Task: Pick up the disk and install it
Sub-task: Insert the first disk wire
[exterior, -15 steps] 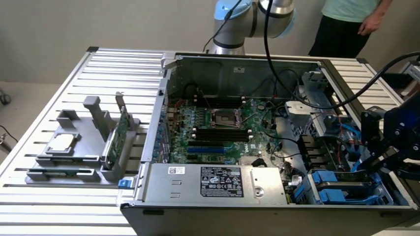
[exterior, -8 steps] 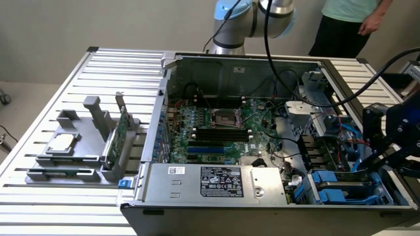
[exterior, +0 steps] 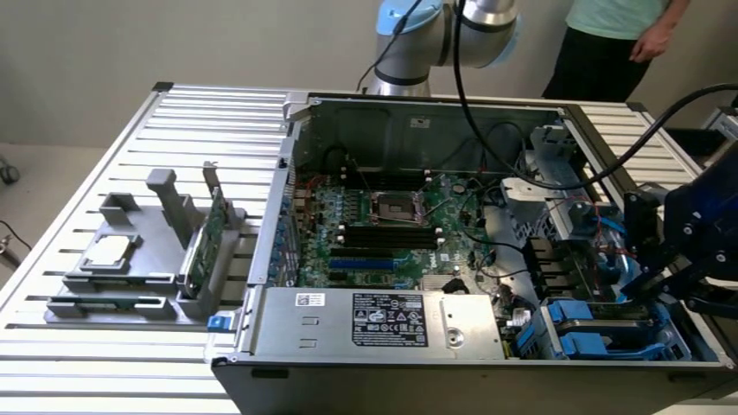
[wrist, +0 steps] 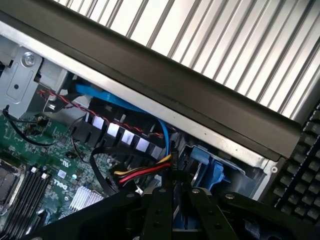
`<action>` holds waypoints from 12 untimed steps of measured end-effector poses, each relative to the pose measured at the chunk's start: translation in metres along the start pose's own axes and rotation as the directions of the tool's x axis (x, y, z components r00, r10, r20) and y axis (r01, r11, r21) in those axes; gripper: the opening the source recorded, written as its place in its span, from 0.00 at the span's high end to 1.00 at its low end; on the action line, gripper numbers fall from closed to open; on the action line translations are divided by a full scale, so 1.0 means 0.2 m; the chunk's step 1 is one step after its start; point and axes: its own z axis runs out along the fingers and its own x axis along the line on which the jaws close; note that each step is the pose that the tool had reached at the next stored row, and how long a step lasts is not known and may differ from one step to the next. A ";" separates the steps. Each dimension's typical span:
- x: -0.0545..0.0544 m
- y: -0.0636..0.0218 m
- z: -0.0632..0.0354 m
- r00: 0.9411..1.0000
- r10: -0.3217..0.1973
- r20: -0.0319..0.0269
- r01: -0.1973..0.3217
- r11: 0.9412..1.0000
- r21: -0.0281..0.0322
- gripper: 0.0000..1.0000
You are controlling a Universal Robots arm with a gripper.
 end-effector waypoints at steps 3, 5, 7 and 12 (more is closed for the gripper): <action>0.01 -0.027 0.000 1.000 0.000 0.001 0.000 1.000 0.001 0.84; 0.01 -0.039 -0.001 1.000 0.000 0.007 0.000 1.000 0.004 0.84; 0.01 -0.041 -0.001 1.000 0.002 0.015 -0.002 1.000 0.010 0.84; 0.01 -0.042 0.000 0.999 0.014 0.038 -0.015 0.999 0.030 0.84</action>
